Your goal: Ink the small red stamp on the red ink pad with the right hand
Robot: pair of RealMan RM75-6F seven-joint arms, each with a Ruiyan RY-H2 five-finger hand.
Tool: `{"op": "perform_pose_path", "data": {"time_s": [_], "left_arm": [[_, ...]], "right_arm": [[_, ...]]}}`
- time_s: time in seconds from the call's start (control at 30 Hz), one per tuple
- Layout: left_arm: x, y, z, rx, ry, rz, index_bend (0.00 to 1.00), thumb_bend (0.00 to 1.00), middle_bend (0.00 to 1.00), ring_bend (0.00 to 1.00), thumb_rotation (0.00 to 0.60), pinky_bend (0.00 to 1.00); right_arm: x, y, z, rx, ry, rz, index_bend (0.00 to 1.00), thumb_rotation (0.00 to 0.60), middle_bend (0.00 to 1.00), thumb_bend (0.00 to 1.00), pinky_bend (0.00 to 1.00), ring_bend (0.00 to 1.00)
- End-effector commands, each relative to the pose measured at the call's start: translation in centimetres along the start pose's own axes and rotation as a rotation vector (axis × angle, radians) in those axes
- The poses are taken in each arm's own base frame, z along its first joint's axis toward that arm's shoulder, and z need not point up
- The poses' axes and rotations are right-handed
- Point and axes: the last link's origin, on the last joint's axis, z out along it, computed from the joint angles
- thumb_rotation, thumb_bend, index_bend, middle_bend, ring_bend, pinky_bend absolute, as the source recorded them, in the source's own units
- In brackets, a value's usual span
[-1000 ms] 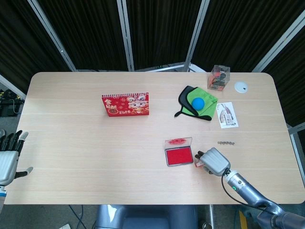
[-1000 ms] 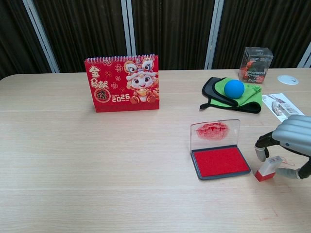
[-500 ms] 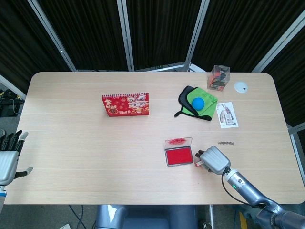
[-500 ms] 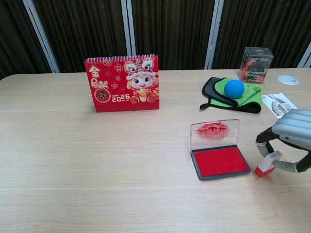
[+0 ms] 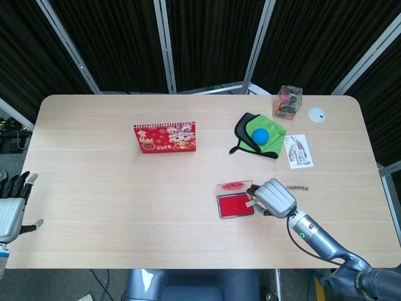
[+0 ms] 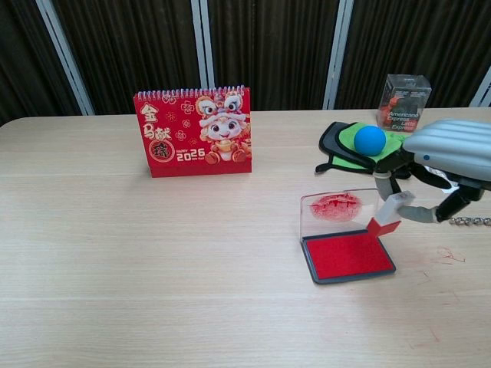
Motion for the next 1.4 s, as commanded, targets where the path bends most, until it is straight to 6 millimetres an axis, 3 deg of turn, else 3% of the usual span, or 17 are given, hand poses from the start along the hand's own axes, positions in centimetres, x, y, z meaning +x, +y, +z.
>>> {"op": "perform_pose_path", "data": {"time_s": [0.03,0.4,0.7,1.4], "left_arm": [[0.0,-0.1,0.0,0.001,-0.002,-0.001,0.0,0.0,0.0,0.0,0.6,0.0],[0.0,-0.3,0.1,0.004,-0.011,-0.009,0.0,0.0,0.0,0.0,0.6,0.0],[0.0,-0.5,0.2,0.005,-0.014,-0.015,0.0,0.0,0.0,0.0,0.6,0.0],[-0.1,-0.4,0.1,-0.001,-0.022,-0.018,0.0,0.0,0.0,0.0,0.6,0.0]], "right_arm": [[0.8,-1.1,1.6,0.014,-0.011,-0.018,0.52,0.6,0.51,0.44,1.0,0.79],[-1.0,-3.5,4.2,0.007,-0.057,-0.057,0.53,0.6,0.52,0.49,1.0,0.79],[-2.5,-4.5,4.7,0.005,-0.077,-0.103,0.54,0.6,0.52,0.5,1.0,0.79],[-4.8,-4.3,5.0,-0.012,-0.123,-0.184,0.54,0.6,0.53,0.51,1.0,0.79]]}}
